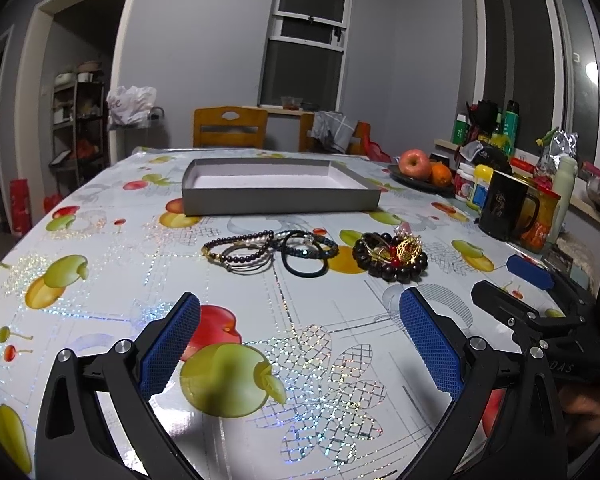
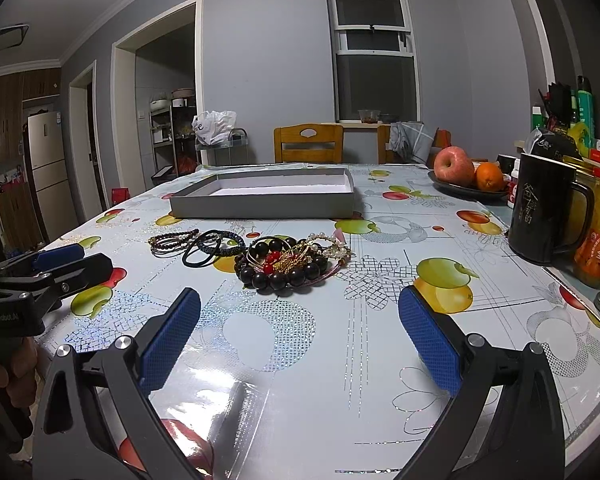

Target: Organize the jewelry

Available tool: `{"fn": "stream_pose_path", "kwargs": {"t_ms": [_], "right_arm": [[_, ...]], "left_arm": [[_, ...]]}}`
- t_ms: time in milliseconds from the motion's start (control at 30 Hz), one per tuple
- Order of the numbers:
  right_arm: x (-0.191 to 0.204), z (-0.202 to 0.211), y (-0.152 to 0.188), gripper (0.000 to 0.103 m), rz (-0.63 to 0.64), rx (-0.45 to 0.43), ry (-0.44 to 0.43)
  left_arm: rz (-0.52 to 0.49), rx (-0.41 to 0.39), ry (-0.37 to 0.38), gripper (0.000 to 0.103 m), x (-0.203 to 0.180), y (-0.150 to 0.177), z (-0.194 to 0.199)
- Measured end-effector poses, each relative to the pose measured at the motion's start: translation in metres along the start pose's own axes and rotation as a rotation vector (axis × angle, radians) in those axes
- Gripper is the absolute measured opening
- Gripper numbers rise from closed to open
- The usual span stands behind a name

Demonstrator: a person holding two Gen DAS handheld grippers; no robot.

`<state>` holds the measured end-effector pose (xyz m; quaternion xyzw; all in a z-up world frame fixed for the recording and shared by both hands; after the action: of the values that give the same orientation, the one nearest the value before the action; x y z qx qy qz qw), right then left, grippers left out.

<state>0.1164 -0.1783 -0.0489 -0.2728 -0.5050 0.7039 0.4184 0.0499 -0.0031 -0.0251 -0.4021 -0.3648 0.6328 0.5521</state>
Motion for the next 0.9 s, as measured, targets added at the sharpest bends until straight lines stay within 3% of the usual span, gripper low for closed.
{"fn": "stream_pose_path", "kwargs": {"t_ms": [900], "right_arm": [[-0.0029, -0.0054, 0.0048, 0.098, -0.004, 0.015, 0.003]], "left_arm": [[0.01, 0.02, 0.006, 0.099, 0.0029, -0.0009, -0.0023]]}}
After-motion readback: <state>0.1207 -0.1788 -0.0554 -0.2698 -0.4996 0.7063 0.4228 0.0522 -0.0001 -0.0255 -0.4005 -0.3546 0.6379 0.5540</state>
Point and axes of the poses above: each gripper's, at about its wrist camera, not at the fingertips, and z roughly against the way its jaws point, x to its left, y to its underside, the point moved 5 cm from there along -z, roughly the way its jaws point, and after that the axes turned 1 degree about -x, right-handed, at the moved point
